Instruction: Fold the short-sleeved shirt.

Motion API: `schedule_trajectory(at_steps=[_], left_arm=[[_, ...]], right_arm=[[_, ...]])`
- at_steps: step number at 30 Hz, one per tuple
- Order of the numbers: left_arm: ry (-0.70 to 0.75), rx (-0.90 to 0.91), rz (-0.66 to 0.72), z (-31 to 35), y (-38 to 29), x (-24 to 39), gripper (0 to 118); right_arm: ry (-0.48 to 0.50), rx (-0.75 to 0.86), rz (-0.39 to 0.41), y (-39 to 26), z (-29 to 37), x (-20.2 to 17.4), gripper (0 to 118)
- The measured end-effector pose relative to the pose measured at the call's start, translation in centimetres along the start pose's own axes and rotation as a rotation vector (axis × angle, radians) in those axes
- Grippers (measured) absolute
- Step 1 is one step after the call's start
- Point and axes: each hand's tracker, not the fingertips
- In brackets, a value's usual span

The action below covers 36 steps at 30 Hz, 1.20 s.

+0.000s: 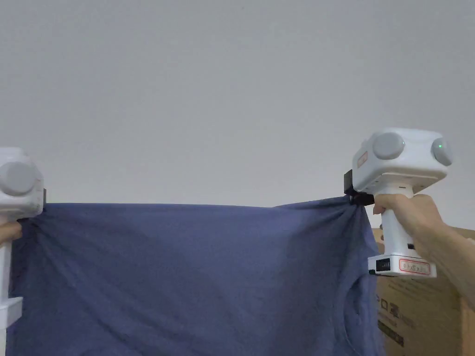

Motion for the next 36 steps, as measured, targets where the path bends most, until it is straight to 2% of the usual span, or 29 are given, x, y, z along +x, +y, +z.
schedule_trajectory(at_steps=[3,4,8,16,19,22,25,28,33,36], left_arm=[[0.051,-0.009,-0.093,-1.5,-1.4,0.7,1],[0.042,-0.008,-0.081,-1.9,-2.5,0.9,1],[0.055,-0.103,-0.133,-5.4,-8.6,1.7,1],[0.05,-0.431,-0.254,-14.7,-29.0,5.1,1],[0.072,-0.542,-0.289,-17.2,-36.9,6.1,1],[0.024,-0.661,-0.281,-19.8,-43.9,6.2,1],[0.038,-0.725,-0.33,-19.9,-48.9,5.8,1],[0.022,-0.739,-0.309,-19.2,-50.7,4.7,1],[0.0,-0.727,-0.293,-15.1,-49.9,2.9,2],[-0.015,-0.699,-0.311,-11.1,-48.6,1.7,1]], right_arm=[[0.012,0.003,-0.02,-0.4,-1.0,-0.1,2],[0.018,-0.003,-0.032,-1.0,-1.6,-0.1,2],[-0.007,-0.091,0.021,-5.3,-5.6,-0.5,2],[-0.079,-0.442,0.08,-23.3,-20.0,0.3,2],[-0.08,-0.586,0.09,-30.8,-24.4,1.1,2],[-0.107,-0.694,0.071,-37.6,-27.0,2.2,2],[-0.111,-0.757,0.029,-42.2,-27.6,3.4,2],[-0.116,-0.775,0.038,-44.6,-27.6,5.0,2],[-0.106,-0.775,-0.007,-45.3,-23.2,5.9,2],[-0.09,-0.755,0.017,-45.1,-18.6,5.6,2]])
